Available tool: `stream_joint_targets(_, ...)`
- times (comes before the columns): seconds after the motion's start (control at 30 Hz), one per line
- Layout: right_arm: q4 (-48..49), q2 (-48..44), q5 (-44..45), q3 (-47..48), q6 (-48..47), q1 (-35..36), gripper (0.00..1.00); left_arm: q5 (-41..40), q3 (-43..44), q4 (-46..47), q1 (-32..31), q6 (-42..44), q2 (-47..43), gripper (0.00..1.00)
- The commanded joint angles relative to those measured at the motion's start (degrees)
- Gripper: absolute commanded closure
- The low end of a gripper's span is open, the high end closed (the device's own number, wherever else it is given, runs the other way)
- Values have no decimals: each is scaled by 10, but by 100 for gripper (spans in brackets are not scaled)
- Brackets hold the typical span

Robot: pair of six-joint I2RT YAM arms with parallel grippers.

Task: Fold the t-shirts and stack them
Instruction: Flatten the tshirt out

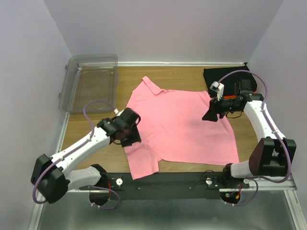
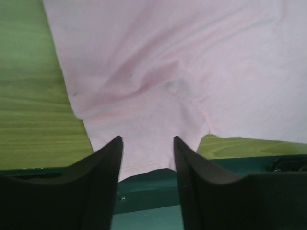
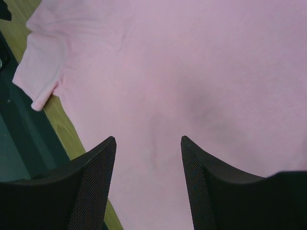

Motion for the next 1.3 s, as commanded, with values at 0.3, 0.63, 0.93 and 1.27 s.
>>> stream_joint_targets(0.3, 179, -8, 134, -73, 161, -31, 36, -25, 11, 273, 219, 251, 108, 24)
stream_joint_targets(0.63, 189, 32, 125, -80, 159, -58, 36, 4, -47, 289, 255, 249, 188, 26)
stream_joint_targets(0.93, 189, 32, 123, -78, 162, -90, 36, 90, -64, 254, 257, 249, 244, 83)
stream_joint_targets(1.27, 189, 20, 131, -65, 165, -111, 36, 64, -29, 120, 270, 256, 135, 100)
